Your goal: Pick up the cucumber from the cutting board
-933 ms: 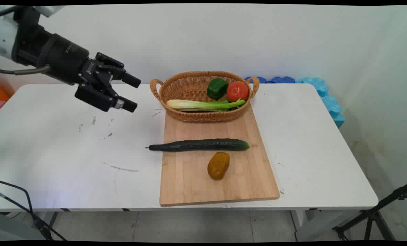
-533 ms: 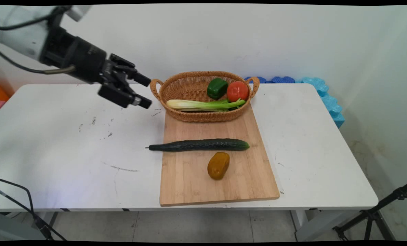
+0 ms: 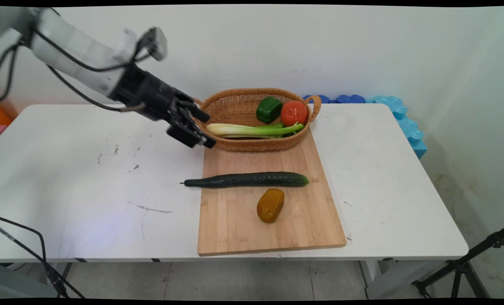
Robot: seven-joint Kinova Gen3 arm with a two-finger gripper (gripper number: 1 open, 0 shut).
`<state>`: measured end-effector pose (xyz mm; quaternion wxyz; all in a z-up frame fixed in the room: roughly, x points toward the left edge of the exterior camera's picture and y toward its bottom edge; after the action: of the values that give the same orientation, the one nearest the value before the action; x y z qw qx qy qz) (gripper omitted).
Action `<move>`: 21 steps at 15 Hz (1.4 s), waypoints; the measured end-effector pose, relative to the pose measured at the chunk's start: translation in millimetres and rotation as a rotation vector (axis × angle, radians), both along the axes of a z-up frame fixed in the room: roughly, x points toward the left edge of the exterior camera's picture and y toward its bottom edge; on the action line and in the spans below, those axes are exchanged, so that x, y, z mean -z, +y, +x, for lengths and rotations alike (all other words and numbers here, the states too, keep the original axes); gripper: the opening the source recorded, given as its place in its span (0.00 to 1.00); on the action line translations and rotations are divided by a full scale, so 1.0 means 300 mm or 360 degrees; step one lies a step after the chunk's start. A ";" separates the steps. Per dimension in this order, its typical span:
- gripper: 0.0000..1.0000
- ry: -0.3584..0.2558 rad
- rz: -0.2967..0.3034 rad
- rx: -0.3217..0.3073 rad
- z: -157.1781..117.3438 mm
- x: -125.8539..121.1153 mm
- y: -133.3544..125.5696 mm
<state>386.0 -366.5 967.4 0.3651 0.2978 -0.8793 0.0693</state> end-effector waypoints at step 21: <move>1.00 -0.0184 0.0129 0.0023 -0.239 0.447 -0.169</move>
<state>314.2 -417.3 833.4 0.3019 0.3013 -0.9032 0.0482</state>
